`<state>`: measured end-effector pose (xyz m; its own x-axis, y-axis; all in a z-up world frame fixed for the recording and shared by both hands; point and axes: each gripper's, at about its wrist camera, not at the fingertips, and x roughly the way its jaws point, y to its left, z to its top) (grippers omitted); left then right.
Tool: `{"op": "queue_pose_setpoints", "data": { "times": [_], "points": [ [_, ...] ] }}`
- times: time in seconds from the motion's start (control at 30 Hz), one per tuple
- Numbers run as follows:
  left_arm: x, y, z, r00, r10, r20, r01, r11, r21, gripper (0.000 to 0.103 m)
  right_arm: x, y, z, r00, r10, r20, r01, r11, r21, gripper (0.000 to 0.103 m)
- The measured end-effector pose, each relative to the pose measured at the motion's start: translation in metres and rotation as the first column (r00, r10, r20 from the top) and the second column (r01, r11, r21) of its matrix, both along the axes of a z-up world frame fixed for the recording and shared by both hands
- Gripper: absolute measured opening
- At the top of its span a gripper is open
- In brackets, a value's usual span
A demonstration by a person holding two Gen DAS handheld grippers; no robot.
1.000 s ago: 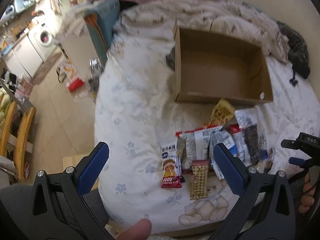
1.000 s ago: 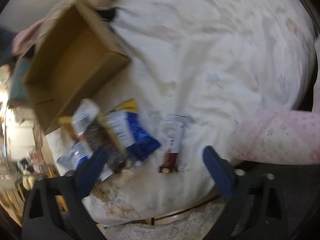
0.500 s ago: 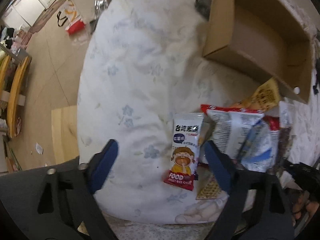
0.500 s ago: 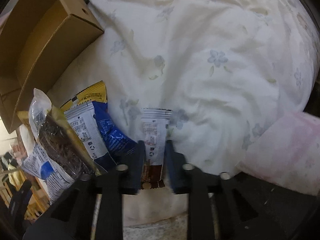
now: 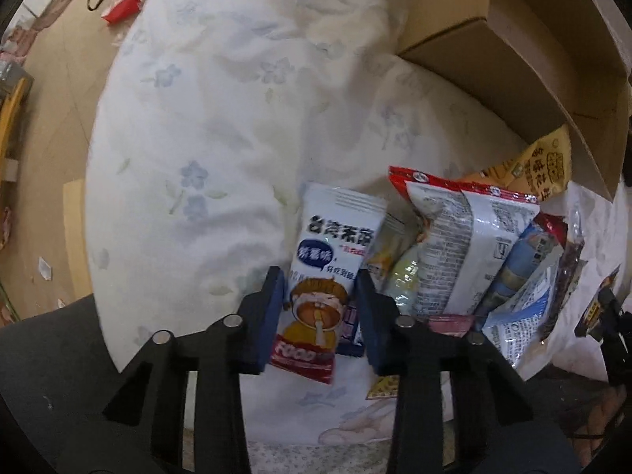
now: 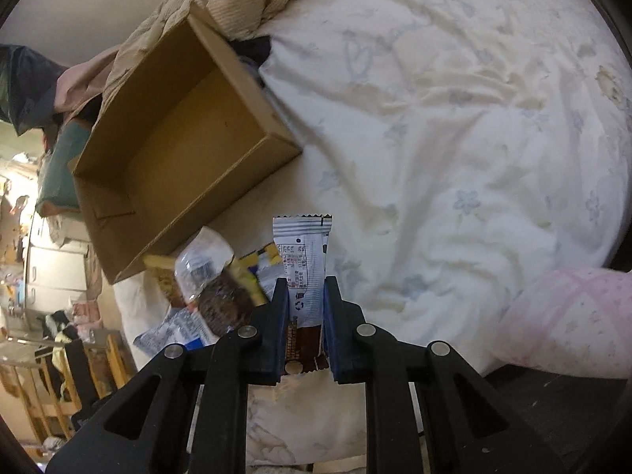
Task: Organize snacks
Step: 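Grasp white rice cake packet with left tool while right tool grasps small white bar, then carry both packets over the box and open both tools to drop them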
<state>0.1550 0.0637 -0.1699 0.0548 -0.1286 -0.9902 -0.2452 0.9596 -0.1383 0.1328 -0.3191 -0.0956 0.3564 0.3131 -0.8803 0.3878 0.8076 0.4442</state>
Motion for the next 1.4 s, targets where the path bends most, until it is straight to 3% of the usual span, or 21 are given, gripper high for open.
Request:
{"op": "queue_pose_setpoints", "data": {
  "times": [0.2, 0.3, 0.4, 0.5, 0.7, 0.83, 1.0, 1.23, 1.4],
  "points": [
    [-0.002, 0.002, 0.021, 0.998, -0.005, 0.057, 0.004, 1.0, 0.017, 0.027, -0.005, 0.013, 0.006, 0.998, 0.028, 0.06, -0.03, 0.999, 0.039, 0.018],
    [-0.009, 0.005, 0.044, 0.989, 0.002, 0.146, -0.011, 0.998, 0.057, 0.027, -0.007, 0.018, 0.02, 0.992, 0.047, 0.114, -0.053, 0.997, 0.049, 0.018],
    [-0.016, 0.001, 0.072, 0.964, -0.004, 0.265, -0.017, 0.997, 0.077, 0.027, -0.009, 0.025, 0.034, 0.982, 0.067, 0.174, -0.074, 0.997, 0.032, 0.018],
    [-0.023, -0.003, 0.105, 0.917, -0.022, 0.397, -0.02, 0.995, 0.101, 0.027, -0.01, 0.031, 0.047, 0.969, 0.081, 0.234, -0.09, 0.995, 0.031, 0.018],
    [-0.022, -0.005, 0.148, 0.846, -0.035, 0.532, -0.028, 0.994, 0.11, 0.027, -0.012, 0.045, 0.067, 0.941, 0.127, 0.313, -0.123, 0.992, -0.032, 0.018],
    [-0.019, -0.015, 0.157, 0.826, -0.045, 0.562, -0.021, 0.994, 0.11, 0.027, -0.009, 0.052, 0.069, 0.935, 0.139, 0.327, -0.123, 0.99, -0.07, 0.018],
    [-0.007, -0.027, 0.169, 0.824, -0.08, 0.562, 0.021, 0.994, 0.109, 0.027, 0.005, 0.053, 0.074, 0.931, 0.148, 0.333, -0.129, 0.989, -0.078, 0.018],
    [0.035, -0.056, 0.197, 0.778, -0.19, 0.599, 0.106, 0.979, 0.172, 0.027, 0.041, 0.06, 0.089, 0.903, 0.222, 0.368, -0.172, 0.971, -0.163, 0.018],
    [0.064, -0.073, 0.204, 0.748, -0.24, 0.619, 0.129, 0.967, 0.219, 0.027, 0.072, 0.055, 0.082, 0.909, 0.226, 0.351, -0.174, 0.969, -0.173, 0.018]
  ]
}}
